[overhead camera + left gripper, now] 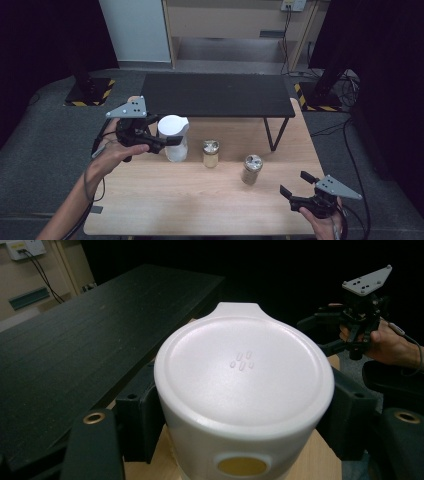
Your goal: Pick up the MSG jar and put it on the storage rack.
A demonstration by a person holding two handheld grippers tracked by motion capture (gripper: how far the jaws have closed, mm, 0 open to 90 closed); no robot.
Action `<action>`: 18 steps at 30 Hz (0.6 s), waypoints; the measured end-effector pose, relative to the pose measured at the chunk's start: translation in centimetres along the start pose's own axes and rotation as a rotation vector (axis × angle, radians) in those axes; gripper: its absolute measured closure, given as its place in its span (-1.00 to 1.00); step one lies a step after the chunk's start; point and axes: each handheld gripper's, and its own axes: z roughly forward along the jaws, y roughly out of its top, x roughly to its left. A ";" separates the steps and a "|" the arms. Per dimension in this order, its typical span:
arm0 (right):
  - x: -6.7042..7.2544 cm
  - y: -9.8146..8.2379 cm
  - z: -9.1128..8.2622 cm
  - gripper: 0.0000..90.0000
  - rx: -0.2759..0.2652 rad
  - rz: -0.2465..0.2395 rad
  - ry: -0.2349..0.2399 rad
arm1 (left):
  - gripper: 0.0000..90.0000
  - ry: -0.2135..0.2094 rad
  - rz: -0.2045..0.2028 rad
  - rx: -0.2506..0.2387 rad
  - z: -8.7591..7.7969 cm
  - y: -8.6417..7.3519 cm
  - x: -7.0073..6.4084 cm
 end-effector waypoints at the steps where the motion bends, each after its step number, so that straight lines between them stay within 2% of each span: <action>1: 0.0 0.0 0.0 -0.85 -0.001 0.001 -0.001 | -0.34 0.004 -0.002 -0.002 0.0 0.2 0.0; 11: 0.0 -0.1 0.0 -0.89 -0.004 0.009 -0.006 | -0.34 0.065 0.003 -0.004 -0.1 2.8 0.5; 18: -0.1 -0.1 0.0 -0.92 -0.005 0.016 -0.003 | -0.34 0.105 -0.007 -0.006 0.2 3.9 1.0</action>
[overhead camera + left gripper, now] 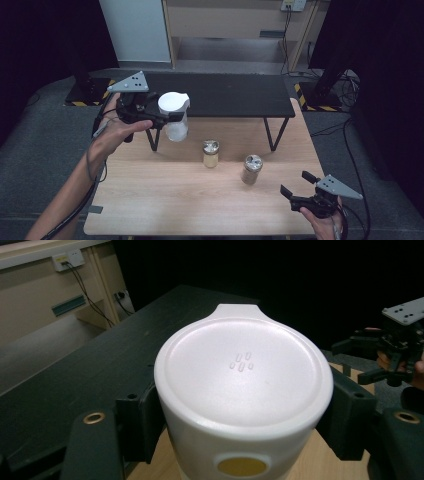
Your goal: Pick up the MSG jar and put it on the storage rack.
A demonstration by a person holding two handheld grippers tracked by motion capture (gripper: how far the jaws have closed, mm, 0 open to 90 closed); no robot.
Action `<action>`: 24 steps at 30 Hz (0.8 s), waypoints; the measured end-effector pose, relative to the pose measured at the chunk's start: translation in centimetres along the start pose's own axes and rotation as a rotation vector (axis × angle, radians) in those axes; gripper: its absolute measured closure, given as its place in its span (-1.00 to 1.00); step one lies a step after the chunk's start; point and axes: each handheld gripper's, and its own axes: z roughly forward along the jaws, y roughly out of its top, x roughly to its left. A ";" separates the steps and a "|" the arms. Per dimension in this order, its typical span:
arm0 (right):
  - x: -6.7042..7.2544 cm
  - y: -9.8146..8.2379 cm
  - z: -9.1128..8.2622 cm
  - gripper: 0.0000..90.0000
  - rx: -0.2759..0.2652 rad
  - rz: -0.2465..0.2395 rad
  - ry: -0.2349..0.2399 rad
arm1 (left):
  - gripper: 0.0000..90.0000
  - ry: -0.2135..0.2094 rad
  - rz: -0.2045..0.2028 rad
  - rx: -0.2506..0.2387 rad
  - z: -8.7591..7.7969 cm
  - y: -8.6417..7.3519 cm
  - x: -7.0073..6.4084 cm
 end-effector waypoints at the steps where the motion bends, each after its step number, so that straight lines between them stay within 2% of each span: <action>1: 0.0 0.0 0.0 -0.92 0.000 0.002 0.002 | -0.34 0.008 -0.001 0.004 0.1 0.2 0.1; 10: 0.0 0.0 0.1 -0.93 -0.001 -0.004 0.007 | -0.34 0.088 -0.010 0.004 0.7 2.1 0.6; 21: -0.1 0.0 0.1 -0.93 0.001 -0.006 0.012 | -0.34 0.185 -0.046 0.004 2.3 3.5 1.7; 24: -0.1 0.0 0.1 -0.92 0.001 -0.003 0.014 | -0.34 0.213 -0.068 -0.005 2.7 3.6 2.0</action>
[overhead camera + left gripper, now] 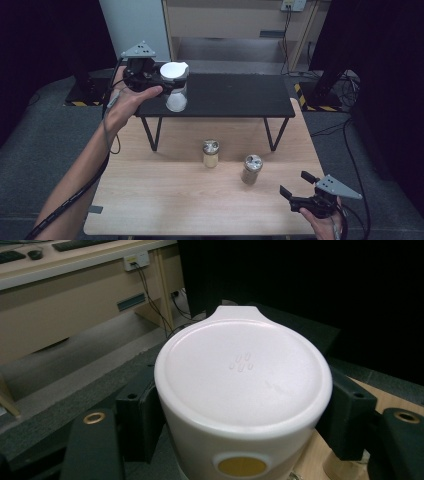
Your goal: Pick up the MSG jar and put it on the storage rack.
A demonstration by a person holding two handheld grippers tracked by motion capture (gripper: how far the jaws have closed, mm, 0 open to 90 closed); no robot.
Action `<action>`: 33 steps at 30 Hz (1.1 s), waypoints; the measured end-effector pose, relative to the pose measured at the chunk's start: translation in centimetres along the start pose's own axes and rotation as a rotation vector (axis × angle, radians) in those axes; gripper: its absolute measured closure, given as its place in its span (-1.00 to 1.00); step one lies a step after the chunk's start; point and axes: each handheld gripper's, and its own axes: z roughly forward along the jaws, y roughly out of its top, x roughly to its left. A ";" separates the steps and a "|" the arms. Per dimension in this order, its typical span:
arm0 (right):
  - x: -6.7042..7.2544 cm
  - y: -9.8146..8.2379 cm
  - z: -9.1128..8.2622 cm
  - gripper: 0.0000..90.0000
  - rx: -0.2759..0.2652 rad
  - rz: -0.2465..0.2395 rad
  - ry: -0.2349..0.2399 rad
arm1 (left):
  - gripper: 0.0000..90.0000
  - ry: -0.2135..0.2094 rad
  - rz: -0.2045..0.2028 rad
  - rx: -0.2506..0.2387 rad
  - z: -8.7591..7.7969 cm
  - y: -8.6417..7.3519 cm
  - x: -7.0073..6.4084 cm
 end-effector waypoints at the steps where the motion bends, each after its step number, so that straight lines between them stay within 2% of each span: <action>1: 0.0 0.0 0.0 -0.92 0.001 0.000 0.001 | -0.34 0.011 -0.002 -0.002 0.2 0.0 0.0; 14: -0.1 0.0 0.0 -0.92 -0.001 -0.002 0.005 | -0.34 0.142 -0.089 -0.017 2.5 -0.1 0.6; 21: -0.1 0.0 0.0 -0.92 0.002 -0.001 0.006 | -0.34 0.208 -0.093 -0.012 3.7 -0.3 0.6; 29: -0.2 0.0 0.0 -0.92 0.001 -0.001 0.005 | -0.34 0.239 -0.129 -0.012 4.9 -1.3 1.0; 33: -0.2 0.0 0.0 -0.92 0.000 0.000 0.004 | -0.34 0.251 -0.126 -0.002 5.4 -1.5 1.1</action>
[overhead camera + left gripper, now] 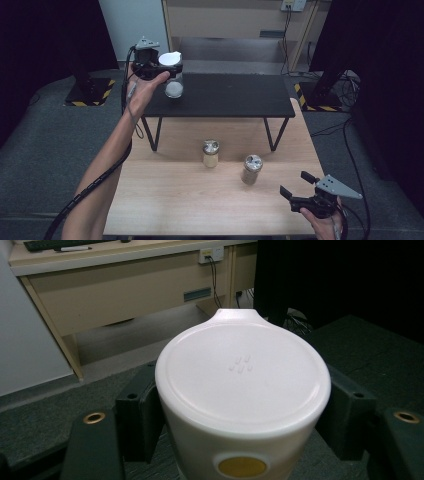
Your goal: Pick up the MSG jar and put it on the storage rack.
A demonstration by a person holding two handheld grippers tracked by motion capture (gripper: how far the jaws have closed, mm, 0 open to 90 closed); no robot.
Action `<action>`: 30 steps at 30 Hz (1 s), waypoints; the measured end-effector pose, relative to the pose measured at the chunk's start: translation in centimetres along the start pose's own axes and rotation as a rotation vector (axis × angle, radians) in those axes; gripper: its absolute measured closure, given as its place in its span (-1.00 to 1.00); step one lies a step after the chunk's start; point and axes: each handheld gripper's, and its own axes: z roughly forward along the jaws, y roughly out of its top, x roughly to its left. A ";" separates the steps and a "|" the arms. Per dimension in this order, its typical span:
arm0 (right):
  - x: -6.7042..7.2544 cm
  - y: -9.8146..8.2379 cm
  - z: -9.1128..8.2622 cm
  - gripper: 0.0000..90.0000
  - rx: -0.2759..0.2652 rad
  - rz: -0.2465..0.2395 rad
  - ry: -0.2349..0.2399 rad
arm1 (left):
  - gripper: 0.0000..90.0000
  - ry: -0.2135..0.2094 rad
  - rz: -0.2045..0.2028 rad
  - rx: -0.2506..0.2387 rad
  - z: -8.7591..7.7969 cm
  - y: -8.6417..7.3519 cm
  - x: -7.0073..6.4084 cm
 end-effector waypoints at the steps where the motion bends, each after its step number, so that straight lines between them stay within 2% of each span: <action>1: 0.0 0.0 0.0 -0.92 0.000 0.001 0.000 | -0.34 0.001 -0.005 0.001 0.1 -0.1 0.0; 12: -0.1 0.0 0.0 -0.91 0.000 0.005 0.003 | -0.34 0.024 -0.003 -0.005 0.7 -0.9 -0.1; 16: -0.1 0.0 0.0 -0.91 0.002 0.006 0.005 | -0.34 0.026 0.000 0.001 0.9 -1.2 -0.1; 30: -0.1 0.0 0.1 -0.91 0.005 0.004 0.006 | -0.34 0.021 -0.005 -0.029 0.8 -2.2 0.0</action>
